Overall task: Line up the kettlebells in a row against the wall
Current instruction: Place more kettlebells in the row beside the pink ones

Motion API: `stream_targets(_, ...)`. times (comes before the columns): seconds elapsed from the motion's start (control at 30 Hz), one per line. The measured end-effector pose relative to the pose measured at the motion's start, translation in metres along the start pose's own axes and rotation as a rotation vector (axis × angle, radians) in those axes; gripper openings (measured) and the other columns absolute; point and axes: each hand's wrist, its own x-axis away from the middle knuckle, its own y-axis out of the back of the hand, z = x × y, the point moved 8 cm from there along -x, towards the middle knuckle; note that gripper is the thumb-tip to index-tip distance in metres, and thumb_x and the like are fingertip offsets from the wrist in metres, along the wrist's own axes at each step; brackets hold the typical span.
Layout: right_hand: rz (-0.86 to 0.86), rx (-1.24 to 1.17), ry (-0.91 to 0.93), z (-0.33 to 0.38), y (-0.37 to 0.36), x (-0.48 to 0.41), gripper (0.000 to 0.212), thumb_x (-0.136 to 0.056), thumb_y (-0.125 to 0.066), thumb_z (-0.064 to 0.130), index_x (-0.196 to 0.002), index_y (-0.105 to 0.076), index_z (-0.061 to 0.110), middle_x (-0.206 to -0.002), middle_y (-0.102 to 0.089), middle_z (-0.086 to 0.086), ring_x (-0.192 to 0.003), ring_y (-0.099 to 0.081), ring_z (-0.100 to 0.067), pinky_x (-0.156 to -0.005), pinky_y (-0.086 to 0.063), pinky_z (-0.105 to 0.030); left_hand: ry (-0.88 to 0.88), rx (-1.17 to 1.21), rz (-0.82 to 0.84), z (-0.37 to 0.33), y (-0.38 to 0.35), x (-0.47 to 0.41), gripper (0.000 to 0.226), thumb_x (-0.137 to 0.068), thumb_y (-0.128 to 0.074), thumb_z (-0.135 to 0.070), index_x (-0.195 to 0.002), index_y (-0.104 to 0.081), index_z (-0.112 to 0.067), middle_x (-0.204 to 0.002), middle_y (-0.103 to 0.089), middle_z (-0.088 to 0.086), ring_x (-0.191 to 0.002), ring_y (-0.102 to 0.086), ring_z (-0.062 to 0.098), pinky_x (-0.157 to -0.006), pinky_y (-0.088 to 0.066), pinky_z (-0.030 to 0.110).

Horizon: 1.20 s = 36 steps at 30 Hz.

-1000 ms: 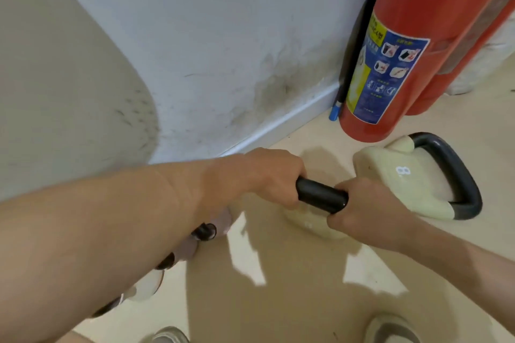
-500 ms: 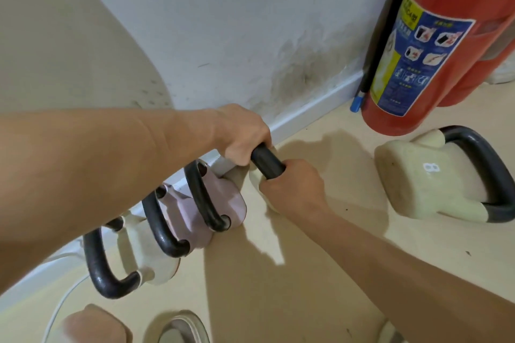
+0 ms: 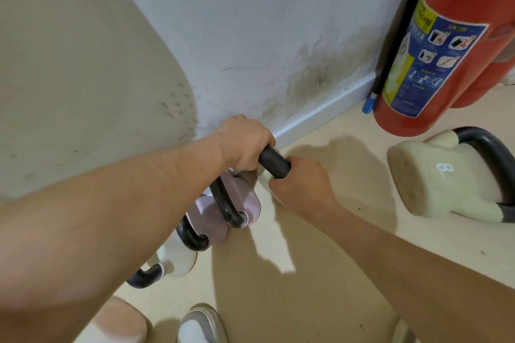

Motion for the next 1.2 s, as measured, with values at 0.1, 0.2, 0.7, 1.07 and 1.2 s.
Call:
stream_targets(0.1, 0.044, 0.118, 0.067, 0.005, 0.008, -0.015, 0.029, -0.075, -0.063, 0.02, -0.058, -0.039, 0.024, -0.054, -0.047, 0.006, -0.054, -0.047, -0.02, -0.046, -0.03, -0.026, 0.139, 0.136, -0.069, 0.009, -0.004, 0.007, 0.027, -0.065, -0.062, -0.005, -0.078, -0.053, -0.027, -0.062, -0.045, -0.008, -0.071, -0.05, 0.023, -0.069, -0.03, 0.03)
stream_targets(0.2, -0.003, 0.092, 0.058, 0.002, 0.009, -0.016, 0.027, -0.073, -0.064, 0.02, -0.058, -0.042, 0.02, -0.054, -0.047, 0.003, -0.054, -0.046, -0.022, -0.046, -0.031, -0.027, 0.141, 0.145, -0.114, 0.007, -0.002, 0.006, 0.028, -0.066, -0.061, -0.003, -0.08, -0.054, -0.027, -0.07, -0.054, -0.006, -0.072, -0.052, 0.023, -0.072, -0.029, 0.03)
stream_targets(0.7, -0.088, 0.041, -0.119, -0.008, -0.007, 0.001, 0.012, -0.073, -0.061, 0.02, -0.066, -0.051, 0.019, -0.058, -0.054, 0.002, -0.05, -0.05, -0.017, -0.045, -0.035, -0.024, -0.077, 0.092, -0.247, -0.002, 0.0, -0.005, 0.021, -0.072, -0.059, -0.005, -0.071, -0.049, -0.023, -0.072, -0.051, -0.002, -0.078, -0.054, 0.025, -0.064, -0.038, 0.033)
stream_targets(1.07, -0.026, 0.064, -0.108, -0.008, -0.003, -0.006, 0.012, -0.075, -0.063, 0.023, -0.073, -0.054, 0.016, -0.06, -0.051, 0.004, -0.052, -0.05, -0.017, -0.047, -0.035, -0.025, 0.041, 0.142, -0.23, 0.003, 0.001, -0.005, 0.023, -0.078, -0.061, -0.007, -0.079, -0.046, -0.024, -0.083, -0.046, 0.0, -0.081, -0.053, 0.025, -0.059, -0.033, 0.032)
stream_targets(1.2, 0.005, 0.052, -0.119, -0.009, -0.003, -0.007, 0.017, -0.074, -0.064, 0.023, -0.067, -0.049, 0.018, -0.058, -0.049, 0.004, -0.052, -0.049, -0.018, -0.047, -0.035, -0.026, 0.004, 0.135, -0.208, -0.001, 0.002, -0.006, 0.021, -0.078, -0.06, -0.007, -0.076, -0.047, -0.022, -0.079, -0.046, -0.001, -0.079, -0.054, 0.025, -0.058, -0.036, 0.032)
